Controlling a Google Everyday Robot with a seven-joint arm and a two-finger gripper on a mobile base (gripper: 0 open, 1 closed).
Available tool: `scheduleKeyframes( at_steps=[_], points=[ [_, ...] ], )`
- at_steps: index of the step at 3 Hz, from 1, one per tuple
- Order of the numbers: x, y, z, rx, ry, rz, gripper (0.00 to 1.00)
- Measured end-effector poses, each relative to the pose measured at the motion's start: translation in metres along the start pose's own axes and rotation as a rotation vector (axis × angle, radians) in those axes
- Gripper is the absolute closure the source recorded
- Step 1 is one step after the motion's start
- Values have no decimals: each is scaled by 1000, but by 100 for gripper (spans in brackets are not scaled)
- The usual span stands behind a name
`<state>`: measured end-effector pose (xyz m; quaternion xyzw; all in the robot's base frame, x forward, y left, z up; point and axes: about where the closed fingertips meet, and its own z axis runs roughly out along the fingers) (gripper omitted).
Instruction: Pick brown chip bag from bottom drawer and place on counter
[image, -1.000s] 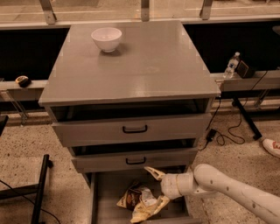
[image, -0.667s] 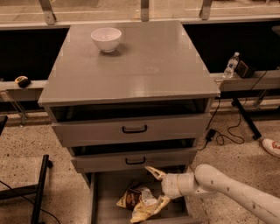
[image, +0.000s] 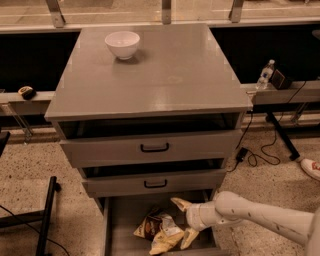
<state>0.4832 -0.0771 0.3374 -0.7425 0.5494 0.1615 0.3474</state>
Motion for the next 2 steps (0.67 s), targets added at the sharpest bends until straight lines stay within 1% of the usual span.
scheduleKeyframes(
  at_steps=[1,2],
  points=[
    [26,7,21,-1,9,-8,0],
    [39,11,55,-70,-103,-122,0]
  ],
)
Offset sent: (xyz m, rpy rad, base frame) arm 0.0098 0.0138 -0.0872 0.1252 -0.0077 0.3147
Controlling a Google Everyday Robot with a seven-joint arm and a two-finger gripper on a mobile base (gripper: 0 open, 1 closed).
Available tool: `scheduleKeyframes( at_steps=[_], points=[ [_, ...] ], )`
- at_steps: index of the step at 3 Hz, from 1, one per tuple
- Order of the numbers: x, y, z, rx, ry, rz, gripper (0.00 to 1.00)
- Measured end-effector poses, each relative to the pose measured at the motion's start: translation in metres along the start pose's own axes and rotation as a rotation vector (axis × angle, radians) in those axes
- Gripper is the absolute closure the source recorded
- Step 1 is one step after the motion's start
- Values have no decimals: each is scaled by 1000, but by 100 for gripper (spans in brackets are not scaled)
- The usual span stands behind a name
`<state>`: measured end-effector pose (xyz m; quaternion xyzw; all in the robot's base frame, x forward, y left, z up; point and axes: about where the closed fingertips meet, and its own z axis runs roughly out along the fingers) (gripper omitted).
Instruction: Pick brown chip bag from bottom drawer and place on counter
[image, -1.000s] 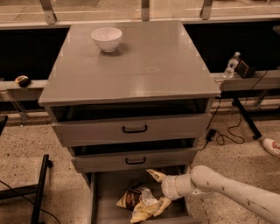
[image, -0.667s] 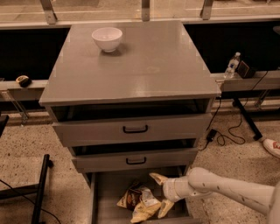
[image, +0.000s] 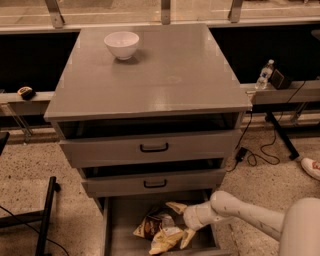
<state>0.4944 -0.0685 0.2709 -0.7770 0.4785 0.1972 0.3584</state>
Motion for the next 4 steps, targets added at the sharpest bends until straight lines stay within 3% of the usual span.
scheduleKeyframes(
  at_steps=[1,2,4],
  points=[
    [6,5,13,-37,-37,-54,0],
    [9,8,21,-54,-56,-94,19],
    [12,11,27,-66,-31,-141,66]
  ],
)
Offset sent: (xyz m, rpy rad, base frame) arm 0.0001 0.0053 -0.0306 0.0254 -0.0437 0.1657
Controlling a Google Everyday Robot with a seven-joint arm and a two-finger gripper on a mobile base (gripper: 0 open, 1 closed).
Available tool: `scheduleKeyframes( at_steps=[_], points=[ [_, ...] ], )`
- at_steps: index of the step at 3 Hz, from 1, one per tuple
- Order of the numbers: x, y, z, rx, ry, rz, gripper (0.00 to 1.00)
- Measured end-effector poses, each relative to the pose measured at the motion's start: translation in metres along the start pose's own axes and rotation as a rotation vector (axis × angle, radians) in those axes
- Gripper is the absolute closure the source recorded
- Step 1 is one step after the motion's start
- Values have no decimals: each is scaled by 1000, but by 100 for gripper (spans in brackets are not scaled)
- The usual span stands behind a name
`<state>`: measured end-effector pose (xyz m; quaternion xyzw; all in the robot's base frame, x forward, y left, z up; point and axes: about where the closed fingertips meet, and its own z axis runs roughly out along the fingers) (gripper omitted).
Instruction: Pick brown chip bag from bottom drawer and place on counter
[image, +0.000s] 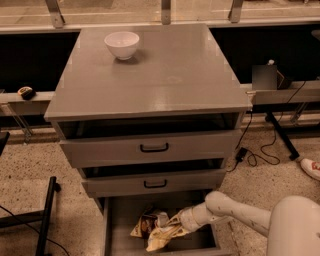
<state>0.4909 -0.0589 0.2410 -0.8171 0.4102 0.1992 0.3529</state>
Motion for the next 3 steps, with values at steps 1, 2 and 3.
scheduleKeyframes(
  at_steps=[1,2,3],
  points=[
    [-11,-9,-7,95,-62,-10,89],
    [-51,-26,-38,265,-202,-71,100],
    [-148,-41,-130,481,-346,-310,100]
  ],
)
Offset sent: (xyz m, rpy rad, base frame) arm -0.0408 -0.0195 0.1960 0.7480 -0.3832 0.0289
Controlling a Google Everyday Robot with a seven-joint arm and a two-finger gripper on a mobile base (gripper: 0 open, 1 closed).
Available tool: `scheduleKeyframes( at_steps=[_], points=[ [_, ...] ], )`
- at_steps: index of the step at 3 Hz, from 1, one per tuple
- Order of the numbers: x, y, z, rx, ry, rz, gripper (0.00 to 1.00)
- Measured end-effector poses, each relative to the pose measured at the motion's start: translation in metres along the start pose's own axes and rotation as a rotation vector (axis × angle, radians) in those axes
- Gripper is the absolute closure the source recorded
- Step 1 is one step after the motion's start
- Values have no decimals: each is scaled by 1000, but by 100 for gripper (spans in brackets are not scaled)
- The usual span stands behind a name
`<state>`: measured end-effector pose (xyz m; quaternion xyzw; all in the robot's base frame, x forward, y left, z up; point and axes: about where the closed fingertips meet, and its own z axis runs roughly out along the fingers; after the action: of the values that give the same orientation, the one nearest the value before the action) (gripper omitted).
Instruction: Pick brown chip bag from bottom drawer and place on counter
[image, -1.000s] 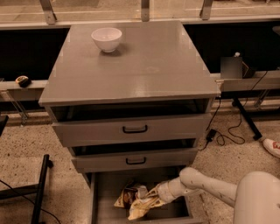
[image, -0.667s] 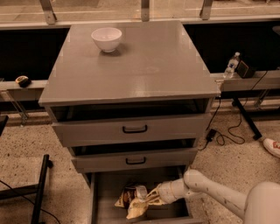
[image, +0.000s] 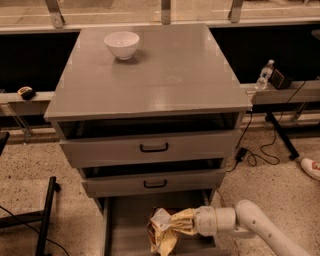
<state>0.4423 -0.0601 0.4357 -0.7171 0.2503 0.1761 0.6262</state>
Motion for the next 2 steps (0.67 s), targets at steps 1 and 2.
scheduleKeyframes(
  at_steps=[1,2],
  points=[
    [-81,-43,-16,10,-27,-138,100],
    [-150,-95,-27,3,44,-203,100]
  ],
)
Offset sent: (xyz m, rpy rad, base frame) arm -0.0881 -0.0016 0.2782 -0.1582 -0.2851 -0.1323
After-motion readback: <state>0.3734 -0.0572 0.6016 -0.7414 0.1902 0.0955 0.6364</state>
